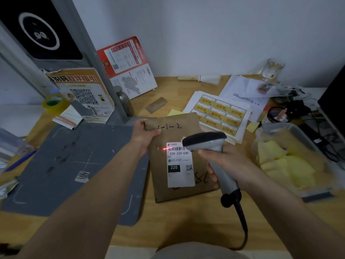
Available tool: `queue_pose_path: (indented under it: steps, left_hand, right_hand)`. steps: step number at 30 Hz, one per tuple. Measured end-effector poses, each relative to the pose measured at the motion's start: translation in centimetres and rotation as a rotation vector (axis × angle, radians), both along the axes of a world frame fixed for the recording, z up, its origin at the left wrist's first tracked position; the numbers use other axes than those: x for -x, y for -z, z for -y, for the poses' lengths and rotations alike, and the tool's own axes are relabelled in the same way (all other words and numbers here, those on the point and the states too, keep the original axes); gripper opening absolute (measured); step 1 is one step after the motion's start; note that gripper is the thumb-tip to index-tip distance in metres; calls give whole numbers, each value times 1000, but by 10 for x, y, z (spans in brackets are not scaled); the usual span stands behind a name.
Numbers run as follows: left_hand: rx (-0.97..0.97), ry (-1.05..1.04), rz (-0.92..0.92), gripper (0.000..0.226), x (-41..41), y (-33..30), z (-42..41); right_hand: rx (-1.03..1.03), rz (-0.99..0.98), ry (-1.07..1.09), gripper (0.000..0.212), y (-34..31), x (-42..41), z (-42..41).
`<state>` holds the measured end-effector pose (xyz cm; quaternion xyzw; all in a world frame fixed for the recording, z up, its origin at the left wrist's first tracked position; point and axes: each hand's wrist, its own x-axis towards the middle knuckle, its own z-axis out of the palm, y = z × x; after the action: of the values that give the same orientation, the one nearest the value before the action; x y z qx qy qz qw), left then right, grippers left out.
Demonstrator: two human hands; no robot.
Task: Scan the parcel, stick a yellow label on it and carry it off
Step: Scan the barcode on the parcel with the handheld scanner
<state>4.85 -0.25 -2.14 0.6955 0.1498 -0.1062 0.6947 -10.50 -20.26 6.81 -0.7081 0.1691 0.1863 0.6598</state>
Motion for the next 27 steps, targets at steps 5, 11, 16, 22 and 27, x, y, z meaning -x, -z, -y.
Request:
queue_pose_path:
  steps: [5,11,16,22,27]
  left_hand:
    - [-33,-5,-14,53,-4,3,-1]
    - [-61,-28,-50,62,-9,10,-4]
    - [-58,-26,-77,65,-11,10,-3]
    - [-43,-32,-82,64,-11,9,-1]
    - [-44,-33,-92,63,-11,9,-1]
  right_hand:
    - [39,-25,-41,24,-6,-1,4]
    - [5,-60,-45,26,-8,-5,5]
    - [7,-55,7,27,-5,-8,5]
    - [0,-39,63,26,-1,-8,2]
    - [-21,-58,56,26,0,-10,-1]
